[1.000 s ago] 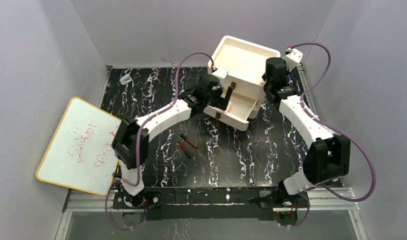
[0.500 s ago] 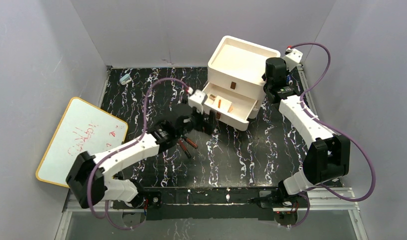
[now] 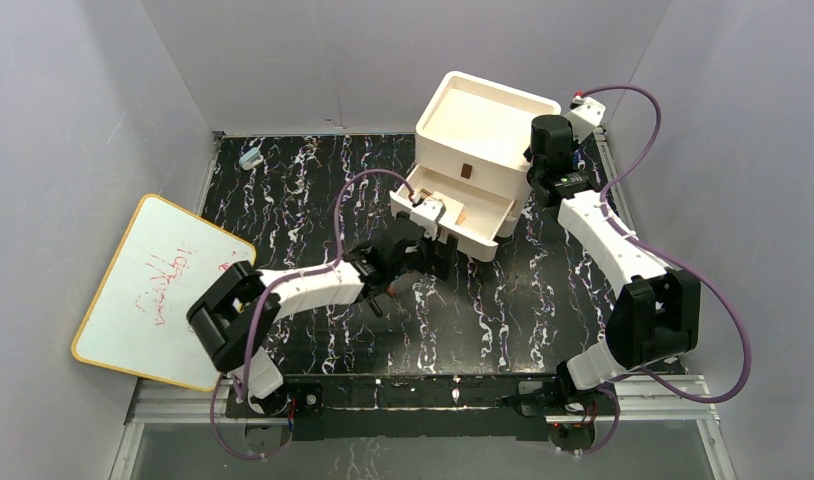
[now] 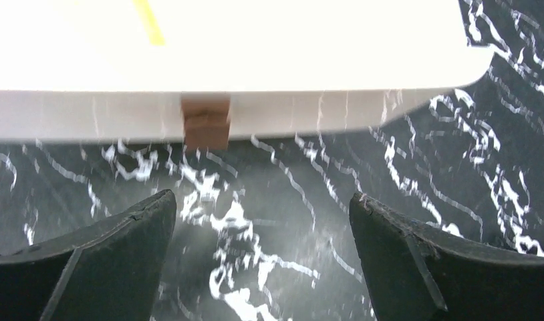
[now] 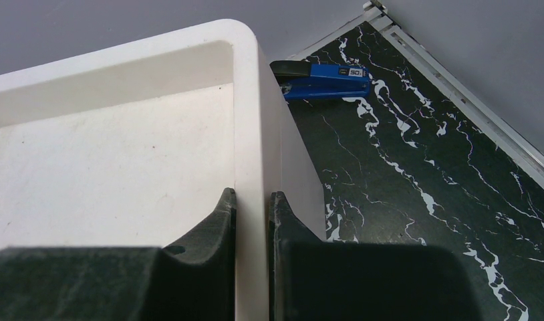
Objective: Organize the makeup
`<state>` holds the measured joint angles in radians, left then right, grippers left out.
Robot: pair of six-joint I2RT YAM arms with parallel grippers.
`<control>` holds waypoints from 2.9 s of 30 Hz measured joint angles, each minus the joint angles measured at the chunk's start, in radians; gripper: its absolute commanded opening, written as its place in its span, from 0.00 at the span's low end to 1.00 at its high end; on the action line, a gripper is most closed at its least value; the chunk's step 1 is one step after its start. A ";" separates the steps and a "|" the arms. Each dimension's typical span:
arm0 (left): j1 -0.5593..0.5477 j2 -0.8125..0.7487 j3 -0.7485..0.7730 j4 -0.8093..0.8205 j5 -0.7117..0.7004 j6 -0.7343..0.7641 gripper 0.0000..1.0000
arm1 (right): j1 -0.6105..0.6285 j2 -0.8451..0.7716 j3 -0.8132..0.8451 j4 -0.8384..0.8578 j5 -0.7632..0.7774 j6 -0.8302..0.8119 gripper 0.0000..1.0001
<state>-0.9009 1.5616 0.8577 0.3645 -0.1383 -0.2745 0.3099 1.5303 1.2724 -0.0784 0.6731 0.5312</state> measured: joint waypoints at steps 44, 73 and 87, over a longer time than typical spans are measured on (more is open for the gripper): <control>0.036 0.450 0.488 0.281 -0.188 0.353 0.99 | -0.003 -0.017 -0.027 0.069 -0.048 -0.065 0.01; 0.029 0.544 0.451 0.571 -0.265 0.315 0.98 | -0.003 -0.006 -0.025 0.071 -0.047 -0.079 0.01; 0.042 0.510 0.172 0.723 -0.245 0.229 0.99 | 0.004 -0.004 -0.026 0.078 -0.075 -0.093 0.01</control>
<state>-0.8593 2.0720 1.0298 1.0874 -0.3832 -0.0460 0.3141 1.5261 1.2469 -0.0002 0.5983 0.4377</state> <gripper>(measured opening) 0.983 0.189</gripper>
